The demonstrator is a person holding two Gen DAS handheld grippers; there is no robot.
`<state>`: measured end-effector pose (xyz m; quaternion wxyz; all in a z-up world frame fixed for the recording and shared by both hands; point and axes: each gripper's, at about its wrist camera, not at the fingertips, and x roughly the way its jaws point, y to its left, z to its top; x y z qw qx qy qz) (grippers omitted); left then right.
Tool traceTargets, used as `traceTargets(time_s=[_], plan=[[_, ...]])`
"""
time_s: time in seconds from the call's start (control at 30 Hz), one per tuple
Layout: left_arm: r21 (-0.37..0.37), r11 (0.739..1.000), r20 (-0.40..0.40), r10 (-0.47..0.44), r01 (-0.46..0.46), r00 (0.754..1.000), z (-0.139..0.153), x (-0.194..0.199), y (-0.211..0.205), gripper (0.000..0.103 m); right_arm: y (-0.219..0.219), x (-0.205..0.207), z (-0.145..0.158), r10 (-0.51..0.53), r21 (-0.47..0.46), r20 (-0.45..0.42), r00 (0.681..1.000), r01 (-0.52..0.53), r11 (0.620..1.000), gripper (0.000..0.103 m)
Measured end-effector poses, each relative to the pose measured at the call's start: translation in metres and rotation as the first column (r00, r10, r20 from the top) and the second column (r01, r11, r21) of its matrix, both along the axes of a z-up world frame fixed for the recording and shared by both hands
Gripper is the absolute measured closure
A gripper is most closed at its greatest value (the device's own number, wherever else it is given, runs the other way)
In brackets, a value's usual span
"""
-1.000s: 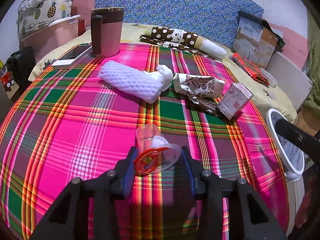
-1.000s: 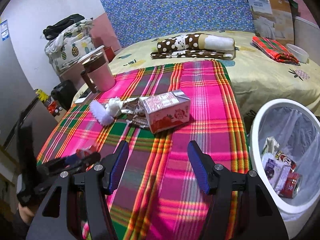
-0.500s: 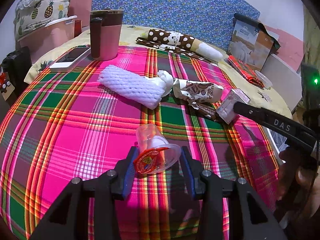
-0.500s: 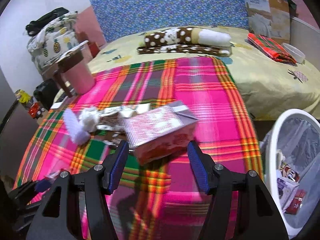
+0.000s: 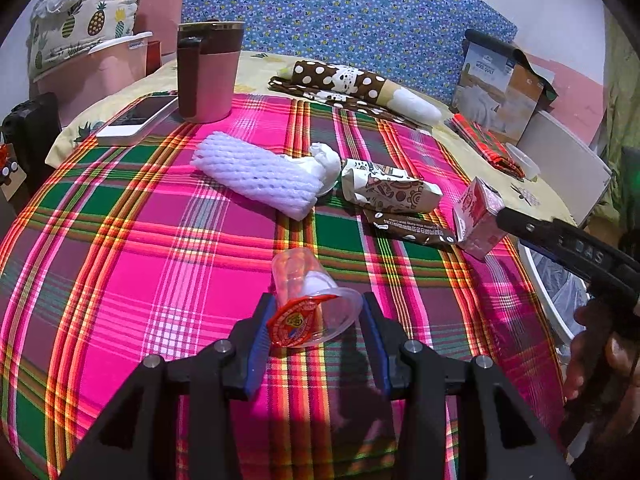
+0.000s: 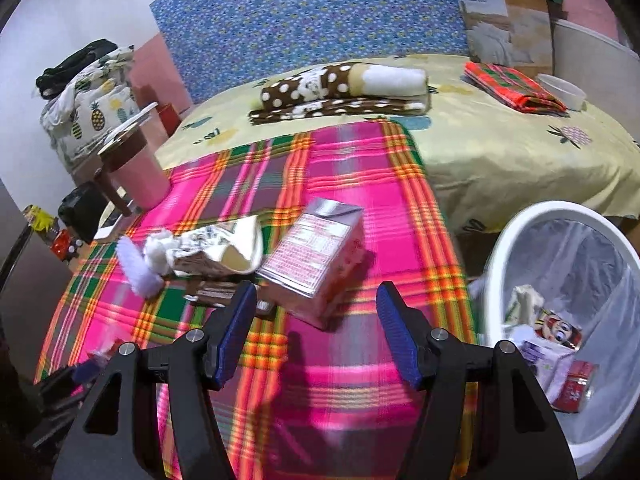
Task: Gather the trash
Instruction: 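Grasp the small pink drink carton with the right tool, then carry the cup and pink carton over the wastebasket and open both tools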
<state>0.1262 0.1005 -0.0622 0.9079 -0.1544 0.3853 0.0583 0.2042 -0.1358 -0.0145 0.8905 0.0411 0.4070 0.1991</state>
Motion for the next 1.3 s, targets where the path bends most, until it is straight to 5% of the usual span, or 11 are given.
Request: traceTargets(time_s=[0.3, 0.4, 1.3], plan=[[-0.004, 1.0, -0.002, -0.007, 0.007, 1.0, 0.0, 0.001, 0.002, 0.059, 0.006, 0.023, -0.012, -0.085, -0.023, -0.014, 0.996, 0.085, 0.996, 0.04], [-0.004, 1.0, 0.002, -0.016, 0.016, 1.0, 0.001, 0.002, 0.0, 0.059, -0.002, 0.02, -0.01, -0.086, -0.02, -0.006, 0.996, 0.086, 0.996, 0.064], [0.037, 0.983, 0.059, -0.18, 0.178, 0.982, 0.036, -0.011, -0.079, 0.059, -0.057, -0.049, 0.016, -0.015, 0.06, 0.046, 0.999, 0.012, 0.998, 0.064]])
